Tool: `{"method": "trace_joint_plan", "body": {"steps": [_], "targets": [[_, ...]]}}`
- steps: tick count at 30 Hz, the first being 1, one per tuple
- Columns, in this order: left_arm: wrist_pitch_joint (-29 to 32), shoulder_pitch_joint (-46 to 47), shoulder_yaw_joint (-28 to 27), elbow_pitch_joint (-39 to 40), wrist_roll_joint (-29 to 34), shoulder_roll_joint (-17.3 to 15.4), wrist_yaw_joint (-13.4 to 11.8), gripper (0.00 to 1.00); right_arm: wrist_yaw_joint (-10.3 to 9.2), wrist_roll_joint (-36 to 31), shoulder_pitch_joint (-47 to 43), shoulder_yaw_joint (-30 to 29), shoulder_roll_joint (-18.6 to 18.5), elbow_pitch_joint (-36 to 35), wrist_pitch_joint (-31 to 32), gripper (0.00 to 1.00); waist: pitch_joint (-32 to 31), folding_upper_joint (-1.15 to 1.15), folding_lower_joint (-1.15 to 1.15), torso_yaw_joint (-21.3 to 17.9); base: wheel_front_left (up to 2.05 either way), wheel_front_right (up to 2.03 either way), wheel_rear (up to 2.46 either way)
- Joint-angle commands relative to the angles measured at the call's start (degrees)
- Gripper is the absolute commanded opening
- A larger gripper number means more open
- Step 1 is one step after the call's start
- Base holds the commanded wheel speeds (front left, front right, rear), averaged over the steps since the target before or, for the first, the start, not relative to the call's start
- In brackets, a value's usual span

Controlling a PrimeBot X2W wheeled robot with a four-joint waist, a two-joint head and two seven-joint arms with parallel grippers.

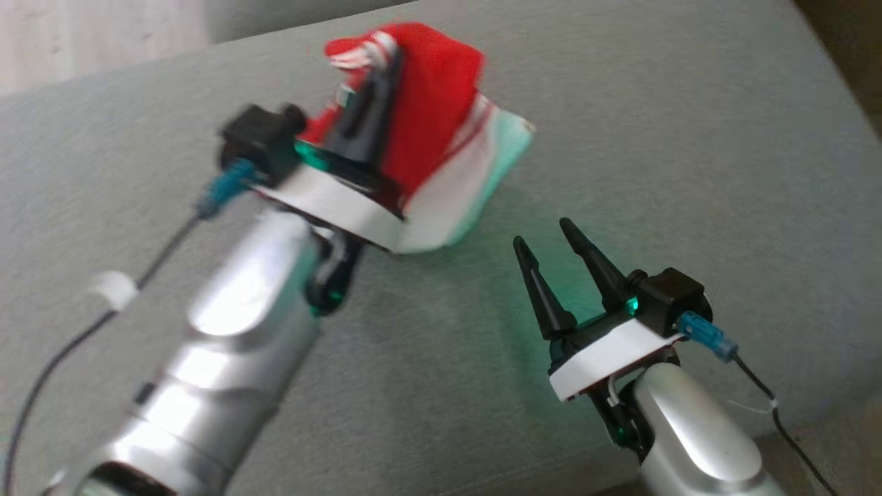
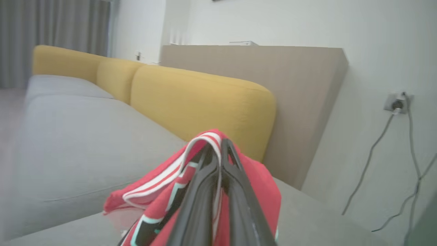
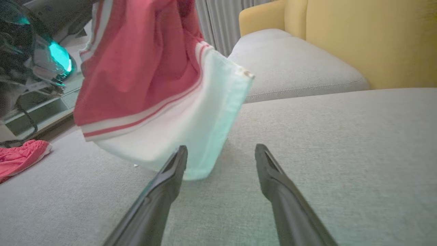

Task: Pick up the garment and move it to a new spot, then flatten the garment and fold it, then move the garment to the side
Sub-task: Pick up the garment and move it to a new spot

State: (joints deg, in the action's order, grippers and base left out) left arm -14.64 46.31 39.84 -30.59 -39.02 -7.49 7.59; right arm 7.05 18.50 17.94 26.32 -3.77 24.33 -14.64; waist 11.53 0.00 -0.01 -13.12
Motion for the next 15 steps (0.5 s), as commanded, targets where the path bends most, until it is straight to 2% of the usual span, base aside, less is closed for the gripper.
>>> {"method": "trace_joint_plan", "body": {"steps": [1,6,7,8,11,15], "targets": [[-0.35,1.28,-1.04,1.95,-0.48,-0.33,-0.10,0.00,0.44,0.46,-0.42,1.32,0.89,-1.96,-0.36,1.00,-0.82,0.00,0.01,-2.43,0.00,0.00,0.00],[-0.36,-1.50,-0.20,0.80,-0.92,2.39,-0.10,0.00,0.44,0.91,-0.85,1.78,0.89,-2.11,-0.36,1.00,-1.12,0.00,0.01,-3.95,0.00,0.00,0.00],[-0.36,-2.26,-0.46,0.16,-0.71,2.62,-0.10,0.39,0.44,0.91,-0.90,1.80,0.89,-2.12,-0.36,1.00,-1.15,0.00,0.01,-4.02,0.00,0.00,0.00],[-0.36,-3.05,-0.64,-0.49,-0.33,2.77,-0.10,1.00,0.44,0.90,-0.95,1.77,0.89,-2.14,-0.36,1.00,-1.20,0.00,0.01,-4.02,0.00,0.00,0.00],[-0.36,-5.50,-2.08,-1.84,1.73,2.88,-0.10,1.00,0.44,0.76,-1.22,1.09,0.89,-2.19,-0.36,1.00,-1.46,0.00,0.01,-3.27,0.00,0.00,0.00],[-0.36,-10.21,-6.66,-2.03,5.14,2.54,-0.10,1.00,0.44,0.67,-1.51,-0.11,0.89,-2.06,-0.36,1.00,-2.18,0.00,0.01,-1.26,0.00,0.00,0.00]]}}
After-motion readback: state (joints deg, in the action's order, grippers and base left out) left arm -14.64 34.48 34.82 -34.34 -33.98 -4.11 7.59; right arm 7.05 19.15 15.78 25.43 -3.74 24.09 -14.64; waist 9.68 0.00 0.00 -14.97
